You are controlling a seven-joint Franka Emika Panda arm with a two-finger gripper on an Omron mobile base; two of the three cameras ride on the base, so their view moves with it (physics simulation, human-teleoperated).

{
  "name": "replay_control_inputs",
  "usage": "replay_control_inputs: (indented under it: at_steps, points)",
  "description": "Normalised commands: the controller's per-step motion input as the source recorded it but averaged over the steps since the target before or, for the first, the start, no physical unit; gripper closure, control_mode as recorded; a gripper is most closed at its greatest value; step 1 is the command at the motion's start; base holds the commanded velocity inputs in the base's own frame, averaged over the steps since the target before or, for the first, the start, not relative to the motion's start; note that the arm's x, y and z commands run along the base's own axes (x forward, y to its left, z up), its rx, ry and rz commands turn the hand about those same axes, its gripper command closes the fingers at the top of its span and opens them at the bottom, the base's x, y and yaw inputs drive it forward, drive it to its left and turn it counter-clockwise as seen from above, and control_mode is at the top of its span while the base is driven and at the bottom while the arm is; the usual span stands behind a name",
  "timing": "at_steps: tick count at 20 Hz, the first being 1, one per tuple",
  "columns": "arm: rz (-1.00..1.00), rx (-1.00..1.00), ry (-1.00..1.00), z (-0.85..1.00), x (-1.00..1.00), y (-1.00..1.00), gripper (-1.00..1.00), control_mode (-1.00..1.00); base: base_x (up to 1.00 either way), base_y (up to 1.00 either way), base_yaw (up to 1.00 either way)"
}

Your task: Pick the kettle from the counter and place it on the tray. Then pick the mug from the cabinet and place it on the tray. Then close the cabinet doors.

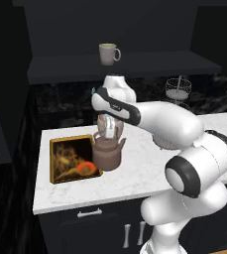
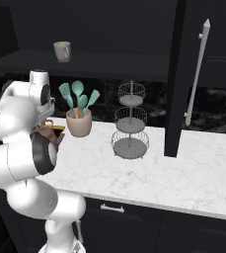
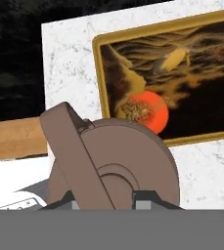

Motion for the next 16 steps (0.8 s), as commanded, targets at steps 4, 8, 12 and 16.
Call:
replay_control_inputs:
  at_steps: [4, 8, 12, 16]
  points:
    - [0.12, 0.00, -0.03, 0.03, 0.19, 0.51, 1.00, -1.00, 0.00, 0.00, 0.00]
    - [0.10, 0.00, 0.00, 0.00, 0.08, 0.53, 1.00, -1.00, 0.00, 0.00, 0.00]
    - [0.07, 0.00, 0.00, -0.09, 0.01, 0.52, 1.00, -1.00, 0.00, 0.00, 0.00]
    - [0.02, 0.00, 0.00, -0.16, 0.09, 0.41, 1.00, -1.00, 0.00, 0.00, 0.00]
